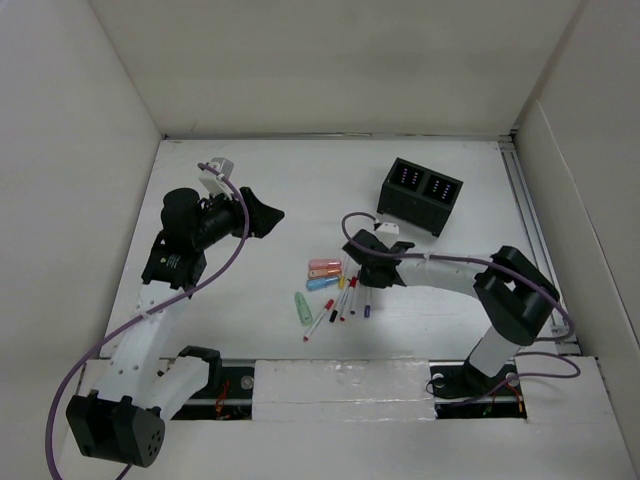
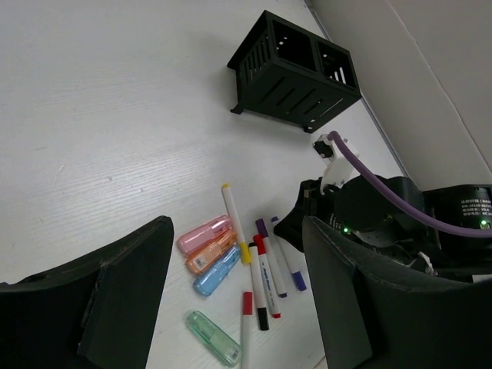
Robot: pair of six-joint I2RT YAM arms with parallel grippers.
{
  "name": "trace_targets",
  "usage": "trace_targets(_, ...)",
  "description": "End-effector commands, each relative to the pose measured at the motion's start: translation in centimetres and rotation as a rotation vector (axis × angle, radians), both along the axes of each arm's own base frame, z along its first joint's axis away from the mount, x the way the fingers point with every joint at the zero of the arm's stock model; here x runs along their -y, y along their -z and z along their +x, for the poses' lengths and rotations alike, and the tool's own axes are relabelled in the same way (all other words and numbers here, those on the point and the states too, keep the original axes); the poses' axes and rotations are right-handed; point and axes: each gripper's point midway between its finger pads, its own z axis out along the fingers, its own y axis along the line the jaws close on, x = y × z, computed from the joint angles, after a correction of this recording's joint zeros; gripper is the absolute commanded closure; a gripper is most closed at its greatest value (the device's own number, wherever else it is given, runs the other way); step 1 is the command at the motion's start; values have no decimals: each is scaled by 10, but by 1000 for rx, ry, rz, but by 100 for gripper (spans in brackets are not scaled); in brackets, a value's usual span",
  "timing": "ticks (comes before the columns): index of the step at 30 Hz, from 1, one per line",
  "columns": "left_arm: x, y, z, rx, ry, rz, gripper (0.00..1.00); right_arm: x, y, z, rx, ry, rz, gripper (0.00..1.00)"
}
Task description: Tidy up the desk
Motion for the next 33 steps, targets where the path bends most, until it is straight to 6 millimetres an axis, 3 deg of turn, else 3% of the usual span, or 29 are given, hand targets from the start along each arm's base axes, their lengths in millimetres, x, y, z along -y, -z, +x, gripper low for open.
trace_targets(1, 2, -13, -2, 58, 13, -6, 36, 17, -15, -8, 7, 20, -13, 100)
trace_targets(8, 2, -15, -3, 63, 14, -11, 35, 22, -72, 15, 187, 64, 75, 100)
trace_targets(12, 3, -15, -3, 62, 21, -12, 35, 18, -119, 31, 333, 77, 152, 100)
trace_targets(15, 4, -16, -5, 67, 30, -21, 35, 21, -166, 49, 469, 101, 238, 100)
trace_targets(17, 5, -16, -4, 63, 31, -23, 36, 34, -214, 75, 597, 161, 304, 100)
trace_targets(18, 5, -16, -4, 63, 33, -24, 36, 35, -214, 75, 598, 151, 291, 100)
trace_targets(20, 5, -16, -6, 64, 37, -27, 35, 48, -243, 95, 685, 202, 308, 99)
trace_targets(25, 8, -19, -10, 71, 47, -33, 35, 86, -282, 136, 819, 340, 246, 99)
trace_targets(26, 7, -20, -11, 77, 43, -32, 35, 101, -299, 148, 873, 389, 244, 99)
trace_targets(29, 7, -28, -12, 114, 44, -40, 35, 142, -300, 173, 927, 530, 124, 99)
trace_targets(33, 6, -35, -19, 141, 49, -45, 35, 169, -305, 202, 968, 606, 59, 99)
